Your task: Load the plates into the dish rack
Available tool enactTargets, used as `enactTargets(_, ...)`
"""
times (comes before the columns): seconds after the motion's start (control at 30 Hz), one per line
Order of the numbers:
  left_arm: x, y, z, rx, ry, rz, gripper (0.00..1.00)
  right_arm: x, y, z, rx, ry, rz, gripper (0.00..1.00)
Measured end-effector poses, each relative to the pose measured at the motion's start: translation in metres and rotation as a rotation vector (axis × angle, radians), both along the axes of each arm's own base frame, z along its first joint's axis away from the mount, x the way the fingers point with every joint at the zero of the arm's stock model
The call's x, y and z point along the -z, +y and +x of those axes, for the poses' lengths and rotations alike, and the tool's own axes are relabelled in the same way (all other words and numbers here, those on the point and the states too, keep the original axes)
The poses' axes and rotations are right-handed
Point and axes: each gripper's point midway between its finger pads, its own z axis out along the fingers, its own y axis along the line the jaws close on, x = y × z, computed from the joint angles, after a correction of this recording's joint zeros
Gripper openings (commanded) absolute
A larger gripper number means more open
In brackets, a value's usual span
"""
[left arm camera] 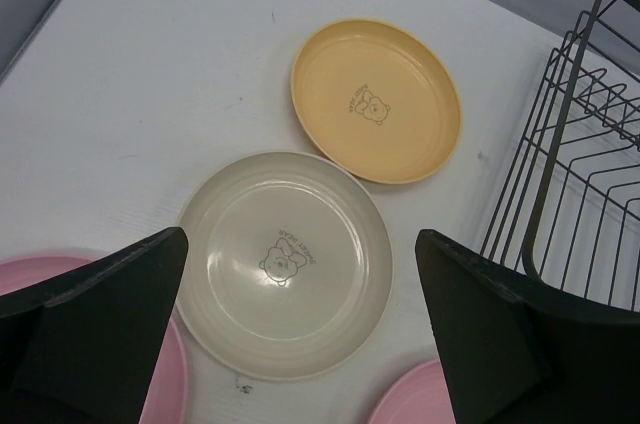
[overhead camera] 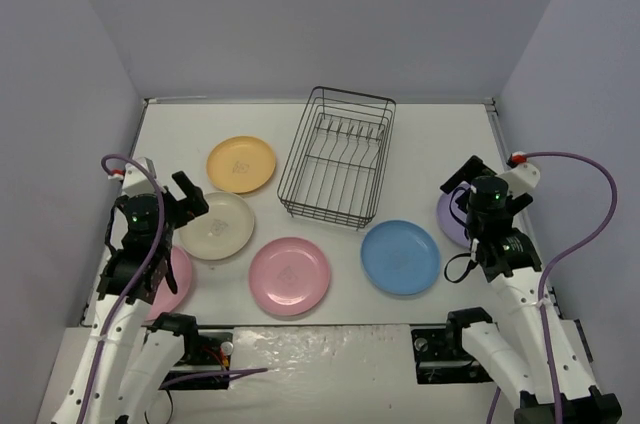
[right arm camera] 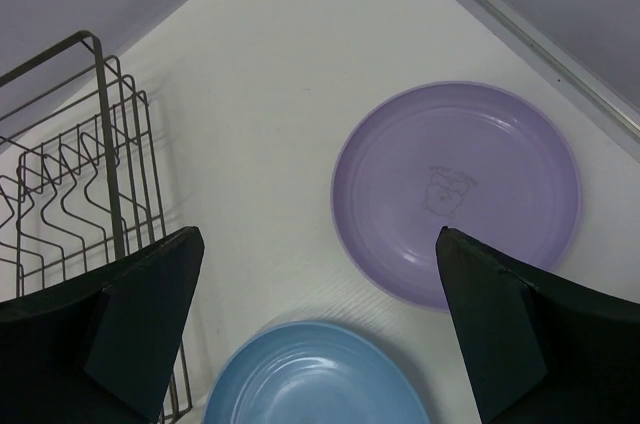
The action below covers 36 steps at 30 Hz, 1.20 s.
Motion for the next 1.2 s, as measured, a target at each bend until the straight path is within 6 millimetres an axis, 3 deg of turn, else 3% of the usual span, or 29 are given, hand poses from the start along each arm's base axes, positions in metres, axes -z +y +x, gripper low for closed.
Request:
enactTargets(0.23, 0.006, 0.000, -0.002, 0.003, 0.003, -0.001, 0.97, 0.008, 0.000, 0.004, 0.007, 0.033, 0.005, 1.00)
enactTargets(0.4, 0.011, -0.004, 0.000, 0.019, 0.011, -0.006, 0.97, 0.032, -0.009, 0.011, 0.055, 0.121, 0.016, 1.00)
enactTargets(0.63, 0.012, -0.009, 0.004, 0.043, 0.009, -0.016, 0.97, 0.074, -0.067, 0.007, 0.217, 0.252, 0.122, 1.00)
enactTargets(0.9, 0.011, -0.011, 0.007, 0.055, -0.002, -0.022, 0.97, 0.124, -0.126, -0.038, 0.398, 0.338, 0.269, 1.00)
enactTargets(1.07, 0.011, -0.014, 0.009, 0.066, -0.002, -0.027, 0.97, 0.168, -0.127, -0.049, 0.407, 0.423, 0.375, 0.99)
enactTargets(1.2, 0.012, -0.015, 0.010, 0.074, 0.000, -0.030, 0.97, 0.186, -0.124, -0.040, 0.380, 0.426, 0.412, 0.88)
